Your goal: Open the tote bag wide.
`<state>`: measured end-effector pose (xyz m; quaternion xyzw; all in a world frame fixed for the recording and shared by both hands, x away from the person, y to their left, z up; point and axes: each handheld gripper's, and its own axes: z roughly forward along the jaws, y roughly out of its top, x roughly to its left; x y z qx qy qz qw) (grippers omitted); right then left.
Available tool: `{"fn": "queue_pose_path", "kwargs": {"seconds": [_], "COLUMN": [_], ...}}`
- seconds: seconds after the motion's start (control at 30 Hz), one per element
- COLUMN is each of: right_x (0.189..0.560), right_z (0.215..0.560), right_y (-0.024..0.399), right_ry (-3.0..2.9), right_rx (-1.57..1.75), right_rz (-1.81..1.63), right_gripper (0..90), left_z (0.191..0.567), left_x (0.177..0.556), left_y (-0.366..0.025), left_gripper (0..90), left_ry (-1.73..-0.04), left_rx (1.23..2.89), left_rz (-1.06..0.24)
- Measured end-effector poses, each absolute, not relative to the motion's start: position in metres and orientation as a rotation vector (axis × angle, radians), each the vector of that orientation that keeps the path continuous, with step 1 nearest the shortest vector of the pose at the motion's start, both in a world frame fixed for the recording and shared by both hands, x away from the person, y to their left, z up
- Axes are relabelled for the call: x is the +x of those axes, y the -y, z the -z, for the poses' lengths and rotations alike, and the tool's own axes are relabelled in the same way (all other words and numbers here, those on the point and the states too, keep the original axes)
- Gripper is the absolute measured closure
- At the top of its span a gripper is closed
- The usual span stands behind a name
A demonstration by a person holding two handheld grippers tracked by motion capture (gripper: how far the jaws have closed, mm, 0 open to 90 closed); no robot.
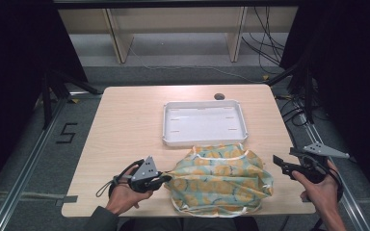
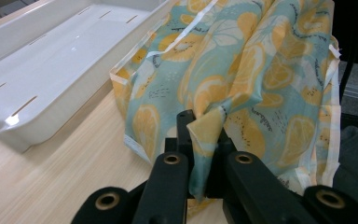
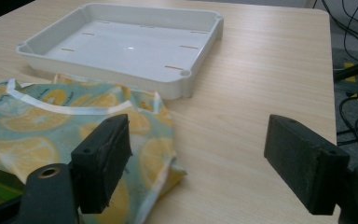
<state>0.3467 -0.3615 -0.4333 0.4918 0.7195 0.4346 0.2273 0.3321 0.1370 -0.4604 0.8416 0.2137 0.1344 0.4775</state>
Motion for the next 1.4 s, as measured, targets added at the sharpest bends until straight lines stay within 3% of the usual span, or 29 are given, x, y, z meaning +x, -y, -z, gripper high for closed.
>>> {"fn": "queue_pose_path", "kwargs": {"seconds": [0.53, 0.67, 0.7, 0.73, 0.77, 0.8, 1.0, 1.23, 1.4], "right_x": [0.347, 0.346, 0.348, 0.348, 0.347, 0.347, 0.346, 0.347, 0.349], "right_z": [0.434, 0.434, 0.435, 0.435, 0.435, 0.435, 0.433, 0.429, 0.425], "right_y": [0.356, 0.352, 0.351, 0.351, 0.347, 0.347, 0.335, 0.313, 0.290], "right_ry": [-2.014, -2.032, -2.058, -2.058, -2.075, -2.075, -2.130, -2.225, -2.323], "right_rx": [1.372, 1.366, 1.314, 1.314, 1.322, 1.322, 1.251, 1.150, 1.078], "right_rz": [-1.211, -1.220, -1.204, -1.204, -1.211, -1.211, -1.256, -1.294, -1.266], "right_gripper": [23.8, 24.2, 24.5, 24.5, 24.5, 24.5, 21.3, 20.2, 24.8], "left_z": [0.463, 0.461, 0.459, 0.458, 0.455, 0.455, 0.432, 0.431, 0.438], "left_x": [0.331, 0.328, 0.327, 0.324, 0.320, 0.320, 0.297, 0.289, 0.287], "left_y": [-0.178, -0.178, -0.178, -0.177, -0.176, -0.176, -0.167, -0.133, -0.114], "left_gripper": [84.6, 64.3, 47.0, 47.0, 35.0, 32.3, 27.6, 33.4, 37.1], "left_ry": [-0.636, -0.667, -0.667, -0.683, -0.688, -0.688, -0.682, -0.593, -0.556], "left_rx": [2.068, 2.062, 2.069, 2.070, 2.089, 2.089, 2.034, 2.051, 2.104], "left_rz": [-0.329, -0.323, -0.323, -0.306, -0.310, -0.310, -0.352, -0.310, -0.265]}}
